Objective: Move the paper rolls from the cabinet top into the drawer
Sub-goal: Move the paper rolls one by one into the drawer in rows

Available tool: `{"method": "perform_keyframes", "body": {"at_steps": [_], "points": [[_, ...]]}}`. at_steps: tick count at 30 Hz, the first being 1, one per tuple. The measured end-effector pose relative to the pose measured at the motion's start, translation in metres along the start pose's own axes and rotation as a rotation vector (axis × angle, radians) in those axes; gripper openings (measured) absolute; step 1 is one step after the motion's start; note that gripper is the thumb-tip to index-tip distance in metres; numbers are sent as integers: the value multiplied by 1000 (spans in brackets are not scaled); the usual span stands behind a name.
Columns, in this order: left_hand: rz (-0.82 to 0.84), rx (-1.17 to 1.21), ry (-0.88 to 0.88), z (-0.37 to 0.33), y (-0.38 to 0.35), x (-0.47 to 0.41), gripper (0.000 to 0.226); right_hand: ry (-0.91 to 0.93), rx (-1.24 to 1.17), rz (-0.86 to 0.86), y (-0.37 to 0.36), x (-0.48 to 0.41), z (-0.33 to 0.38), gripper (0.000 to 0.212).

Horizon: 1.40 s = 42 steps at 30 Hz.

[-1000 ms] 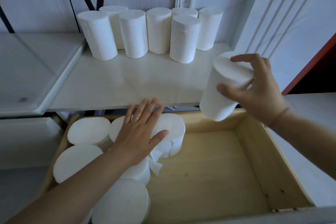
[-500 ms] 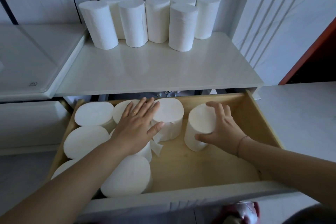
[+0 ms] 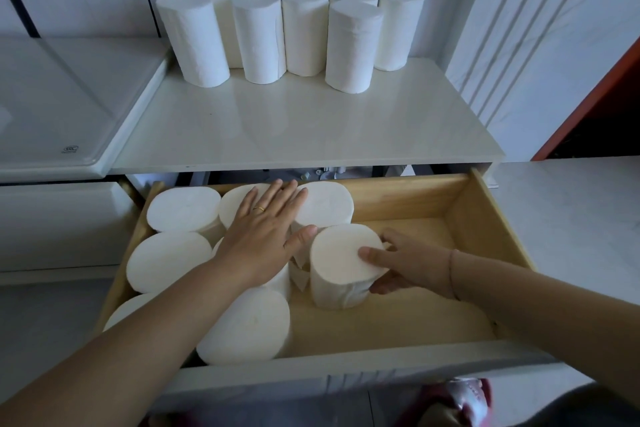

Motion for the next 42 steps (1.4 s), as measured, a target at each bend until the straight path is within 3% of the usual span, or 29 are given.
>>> {"method": "perform_keyframes", "body": {"at_steps": [12,15,18,21,24,27,32,42], "points": [[-8,-31,-1,-2,3,-3,79,51,-52,14,-27,-15,4,38],[-16,-16,-6,-1,4,-2,76,80,274,16,-15,-16,20,40],[-90,-47,-32,-1,13,-6,73,257,642,-219,19,-21,56,43],[-167,-67,-43,0,28,-24,73,513,516,-544,52,-29,100,32],[-197,-56,-47,1,40,-51,72,726,407,-714,74,-51,141,30],[-193,-63,-32,3,42,-74,75,794,392,-765,96,-85,175,59],[-152,-124,-16,9,27,-84,76,799,402,-786,123,-138,219,82],[-166,-99,-29,4,26,-77,72,828,249,-797,127,-163,245,53]]}}
Point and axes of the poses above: each hand's wrist, its own x-axis away from the middle knuckle, its own y-axis out of the back of the hand, z = x × y, the point moved 2 cm from there along -x, towards the middle knuckle, and after that the axes turned 3 degrees about y, right-handed, at the moved point
